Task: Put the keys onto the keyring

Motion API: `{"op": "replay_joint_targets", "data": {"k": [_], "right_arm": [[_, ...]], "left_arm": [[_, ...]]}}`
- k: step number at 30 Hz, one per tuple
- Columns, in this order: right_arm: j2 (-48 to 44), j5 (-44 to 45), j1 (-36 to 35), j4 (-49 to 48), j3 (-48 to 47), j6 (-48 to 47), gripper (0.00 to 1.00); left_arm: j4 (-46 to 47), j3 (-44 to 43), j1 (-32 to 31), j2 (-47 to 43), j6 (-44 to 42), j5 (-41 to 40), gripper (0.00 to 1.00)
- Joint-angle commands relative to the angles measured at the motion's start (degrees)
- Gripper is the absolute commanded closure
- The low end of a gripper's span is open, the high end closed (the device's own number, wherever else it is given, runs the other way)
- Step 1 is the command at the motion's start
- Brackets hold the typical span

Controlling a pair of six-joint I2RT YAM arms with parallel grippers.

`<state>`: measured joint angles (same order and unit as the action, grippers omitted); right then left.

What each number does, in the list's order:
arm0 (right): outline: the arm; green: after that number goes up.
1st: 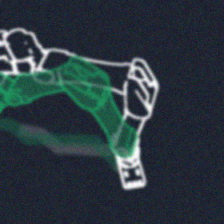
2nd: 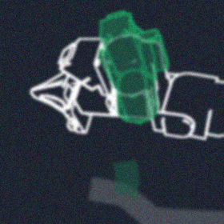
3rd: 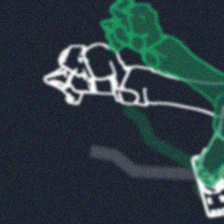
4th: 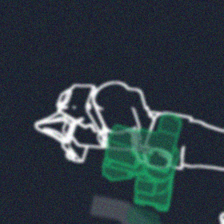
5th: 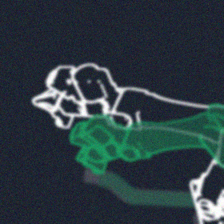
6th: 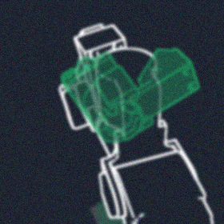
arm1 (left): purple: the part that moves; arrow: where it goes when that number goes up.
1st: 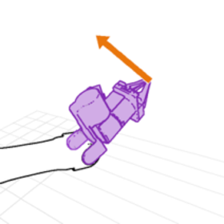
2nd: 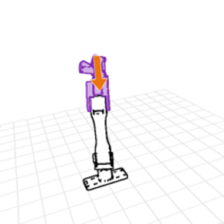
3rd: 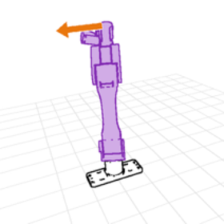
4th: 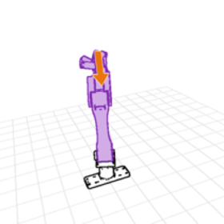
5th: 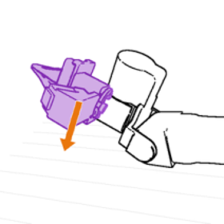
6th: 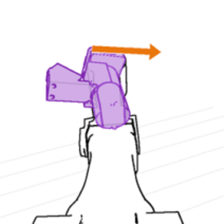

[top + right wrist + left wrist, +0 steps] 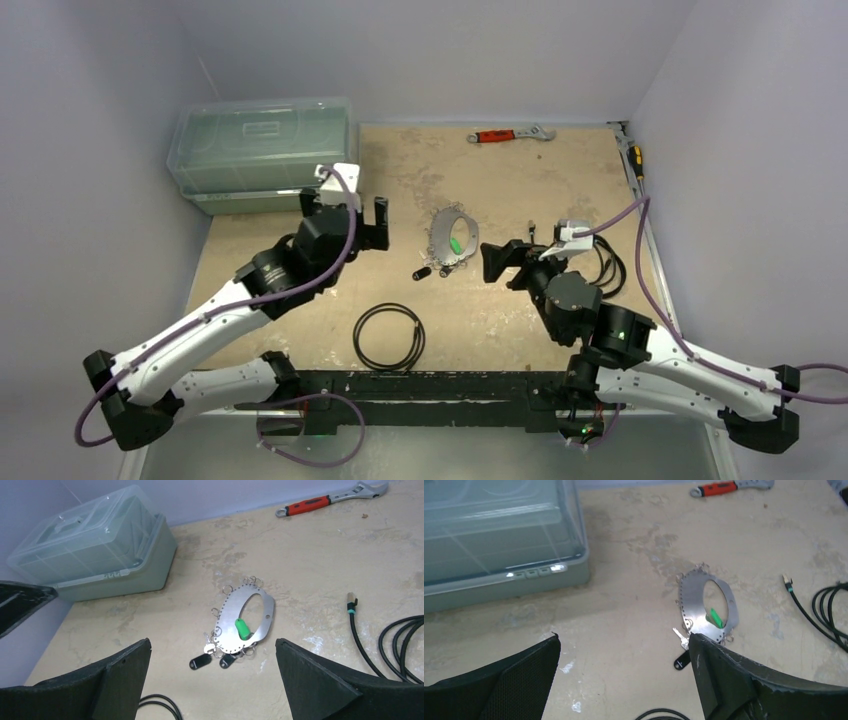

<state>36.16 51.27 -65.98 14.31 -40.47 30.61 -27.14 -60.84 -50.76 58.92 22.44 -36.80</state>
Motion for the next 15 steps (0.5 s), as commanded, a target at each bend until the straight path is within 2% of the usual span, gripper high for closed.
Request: {"op": "replay_joint_targets", "data": {"k": [1,3,7,10,15], "right_arm": [[1.3,-1.3,-0.1,-7.3,1.4,-0.5,0.02],[1.9,-3.5,-0.1,-10.0,2.5,-0.3,0.02],[2.6,-5.4,-0.1,-15.9,6.1,0.6,0.02],[3.3,-6.9,-0.1,-18.9,8.3,1.0,0.02],[5.9,-7.0,-0.1,-17.2,8.3,2.2,0.01]], "left_arm": [[5.4,4.0,0.0,-7.3,-7.4,-8.2,0.01],[9.0,9.1,0.0,-11.7,-7.4,-8.1,0.01],[10.8,13.2,0.1,-16.0,-11.0,3.6,0.01],[7.2,11.6,0.1,-13.9,-10.4,0.2,0.01],[2.7,8.8,0.3,-10.4,-9.6,-7.2,0.01]]}}
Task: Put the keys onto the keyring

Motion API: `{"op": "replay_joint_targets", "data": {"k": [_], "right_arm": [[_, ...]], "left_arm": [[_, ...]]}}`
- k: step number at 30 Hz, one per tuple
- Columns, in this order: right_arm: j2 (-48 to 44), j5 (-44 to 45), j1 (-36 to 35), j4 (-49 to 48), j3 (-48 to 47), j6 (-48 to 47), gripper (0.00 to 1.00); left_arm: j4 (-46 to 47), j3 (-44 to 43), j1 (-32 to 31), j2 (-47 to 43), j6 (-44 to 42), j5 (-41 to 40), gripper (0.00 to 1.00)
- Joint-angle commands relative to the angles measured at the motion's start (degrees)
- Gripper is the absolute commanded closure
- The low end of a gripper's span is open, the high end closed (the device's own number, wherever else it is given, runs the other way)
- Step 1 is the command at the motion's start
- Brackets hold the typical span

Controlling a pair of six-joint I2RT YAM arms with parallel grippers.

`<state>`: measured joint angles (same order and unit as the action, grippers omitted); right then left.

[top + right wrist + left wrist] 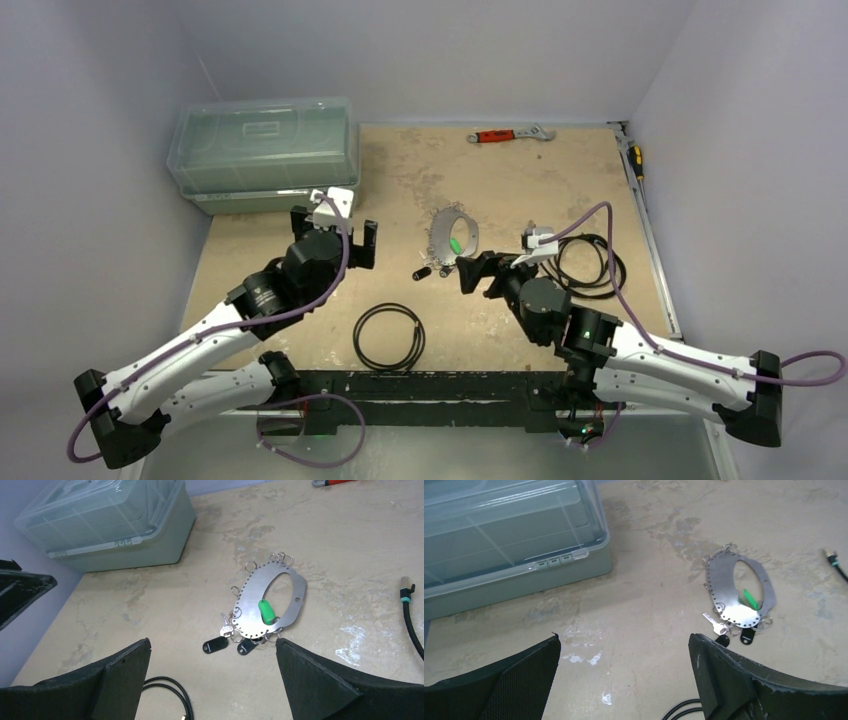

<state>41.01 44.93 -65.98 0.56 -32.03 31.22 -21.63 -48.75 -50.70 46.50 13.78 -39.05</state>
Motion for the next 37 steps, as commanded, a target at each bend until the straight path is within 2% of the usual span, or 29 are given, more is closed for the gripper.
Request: {"op": "replay_joint_targets", "data": {"k": [1,14,24,37], "right_arm": [[1.4,-0.6,-0.1,-3.4,0.1,1.6,0.01],[0.5,-1.1,-0.1,-8.0,3.7,0.2,0.01],[-3.8,-1.1,-0.1,-7.0,3.9,-1.0,0.01],[-2.2,-3.3,-0.1,-5.6,1.7,-2.1,0.01]], "left_arm": [[-3.2,-3.3,0.3,2.2,-0.6,-5.9,0.01],[-3.7,-2.8,0.4,1.0,0.0,-7.2,0.01],[-4.7,-3.5,0.4,0.2,1.0,-8.8,0.02],[-5.3,-3.8,0.4,-0.3,1.3,-10.3,0.01]]}}
